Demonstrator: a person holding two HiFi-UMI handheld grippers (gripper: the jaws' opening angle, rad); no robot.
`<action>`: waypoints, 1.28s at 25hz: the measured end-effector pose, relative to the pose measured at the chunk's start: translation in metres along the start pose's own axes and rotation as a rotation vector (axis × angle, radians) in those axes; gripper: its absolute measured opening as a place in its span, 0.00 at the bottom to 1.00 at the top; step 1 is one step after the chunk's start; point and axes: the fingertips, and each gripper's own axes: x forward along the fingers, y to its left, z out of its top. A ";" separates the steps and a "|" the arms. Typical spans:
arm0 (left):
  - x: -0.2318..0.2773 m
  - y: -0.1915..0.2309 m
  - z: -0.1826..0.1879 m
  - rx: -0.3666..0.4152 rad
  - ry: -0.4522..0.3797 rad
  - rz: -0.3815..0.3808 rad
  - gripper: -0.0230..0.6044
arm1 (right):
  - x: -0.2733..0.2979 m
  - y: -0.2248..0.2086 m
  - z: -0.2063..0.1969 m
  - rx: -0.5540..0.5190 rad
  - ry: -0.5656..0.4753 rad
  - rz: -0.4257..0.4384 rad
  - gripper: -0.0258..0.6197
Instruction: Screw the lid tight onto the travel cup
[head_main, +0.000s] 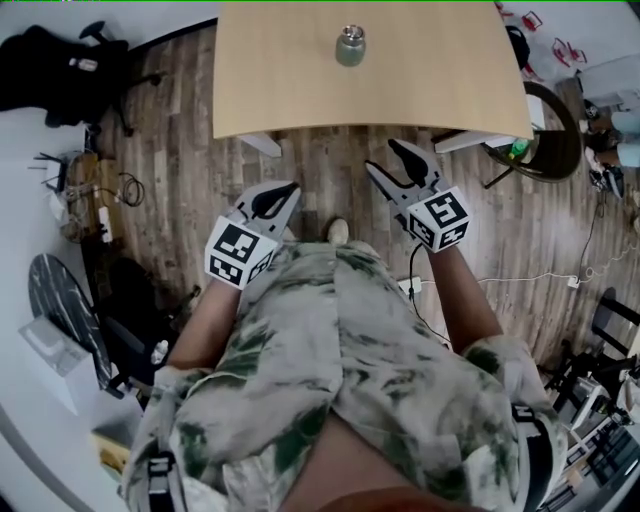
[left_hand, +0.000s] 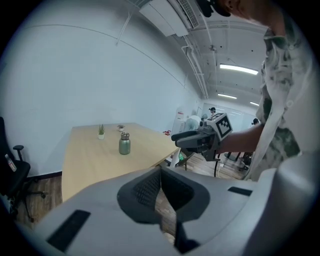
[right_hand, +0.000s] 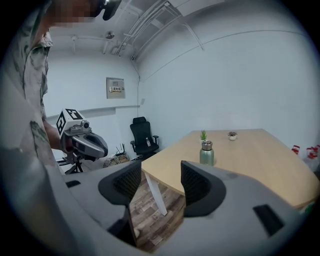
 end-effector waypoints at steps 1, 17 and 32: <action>0.001 0.003 0.001 0.000 0.001 0.001 0.07 | 0.002 -0.004 0.000 0.002 0.001 -0.003 0.45; 0.026 0.132 0.043 0.077 -0.020 -0.146 0.07 | 0.096 -0.034 0.030 0.035 0.022 -0.161 0.45; 0.025 0.239 0.046 0.122 0.027 -0.250 0.07 | 0.167 -0.070 0.038 0.073 0.046 -0.330 0.47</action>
